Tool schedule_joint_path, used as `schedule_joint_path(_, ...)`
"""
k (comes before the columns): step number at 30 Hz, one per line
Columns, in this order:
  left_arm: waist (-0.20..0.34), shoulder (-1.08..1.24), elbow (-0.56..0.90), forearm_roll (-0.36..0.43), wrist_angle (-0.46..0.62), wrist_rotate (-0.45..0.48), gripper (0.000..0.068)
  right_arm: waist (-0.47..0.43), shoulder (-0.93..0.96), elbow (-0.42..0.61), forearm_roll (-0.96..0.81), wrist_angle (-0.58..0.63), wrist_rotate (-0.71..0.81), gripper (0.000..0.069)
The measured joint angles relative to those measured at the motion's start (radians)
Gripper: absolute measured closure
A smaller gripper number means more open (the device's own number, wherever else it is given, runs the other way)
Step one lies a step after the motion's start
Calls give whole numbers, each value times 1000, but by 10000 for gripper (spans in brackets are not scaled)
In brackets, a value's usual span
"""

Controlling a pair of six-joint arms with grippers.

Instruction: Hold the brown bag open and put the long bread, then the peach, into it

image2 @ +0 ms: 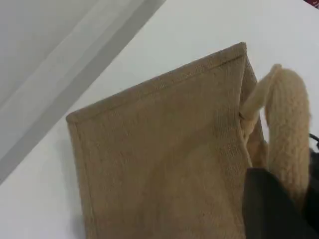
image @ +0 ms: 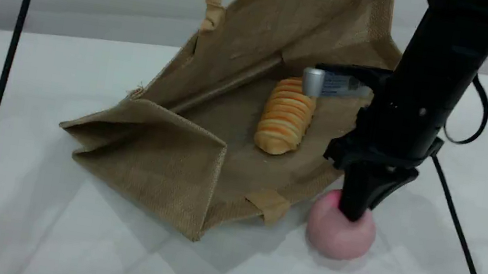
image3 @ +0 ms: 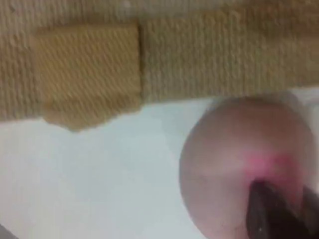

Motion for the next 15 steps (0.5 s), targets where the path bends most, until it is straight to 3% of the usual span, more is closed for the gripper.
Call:
schedule_joint_path(8, 0, 0, 0, 0, 0, 0, 589, 0, -169, 0, -256, 17, 199, 678)
schedule_joint_path(15, 0, 0, 0, -1, 0, 0, 589, 1, -324, 1, -158, -120, 74, 678)
